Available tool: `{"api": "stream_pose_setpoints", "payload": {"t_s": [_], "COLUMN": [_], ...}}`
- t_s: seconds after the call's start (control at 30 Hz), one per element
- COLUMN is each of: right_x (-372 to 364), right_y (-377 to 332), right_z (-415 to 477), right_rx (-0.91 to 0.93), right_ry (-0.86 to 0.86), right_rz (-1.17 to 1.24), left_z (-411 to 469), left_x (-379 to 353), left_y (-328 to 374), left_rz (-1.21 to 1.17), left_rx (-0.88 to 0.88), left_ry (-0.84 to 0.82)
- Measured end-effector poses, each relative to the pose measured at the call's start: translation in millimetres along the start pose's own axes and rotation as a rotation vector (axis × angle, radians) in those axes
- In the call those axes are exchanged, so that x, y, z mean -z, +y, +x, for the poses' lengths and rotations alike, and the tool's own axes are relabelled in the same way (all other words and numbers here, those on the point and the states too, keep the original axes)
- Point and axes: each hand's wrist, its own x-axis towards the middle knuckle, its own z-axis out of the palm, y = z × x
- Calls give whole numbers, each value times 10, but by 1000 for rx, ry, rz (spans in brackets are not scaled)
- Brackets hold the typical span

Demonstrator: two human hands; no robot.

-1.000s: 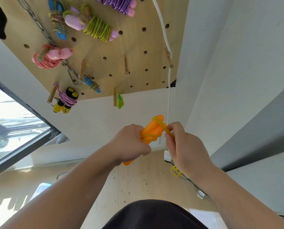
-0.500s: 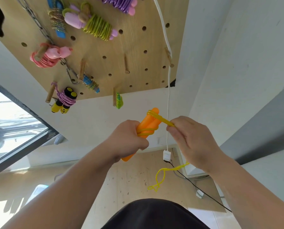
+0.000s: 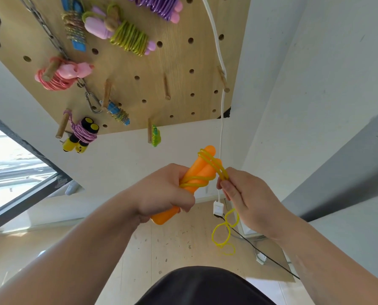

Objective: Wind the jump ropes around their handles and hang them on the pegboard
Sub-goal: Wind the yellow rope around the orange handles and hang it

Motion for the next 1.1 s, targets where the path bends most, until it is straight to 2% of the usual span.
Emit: {"api": "stream_pose_setpoints", "payload": {"t_s": [0.13,0.23,0.33,0.53,0.67,0.77,0.9,1.1], "right_x": [30,78,93,160,125,31,-24,-180], "right_y": [37,55,121,-16,-166,-211,-172,-149], "right_z": [83,172,288,660,737,658,505,254], "right_rx": [260,377,399,470,327,209,8,-105], "right_ry": [-8,-164,-368,-552,-613,-613,-605,-194], "right_rz": [-176,-280,-530,-632,-647,-650,-518,-431], "left_z": [-48,-88,-116,-3,124,215,330,457], "left_x": [49,97,51,-127,-70,-62,-85,-124], "left_y": [24,59,103,109,60,-44,-209,-294], "left_rz": [101,225,457,1138,1354,1393,1325,913], "left_rx": [1,3,22,9,89,137,193,248], "left_ry": [-127,-303,-448,-353,-258,-180,-7,201]}}
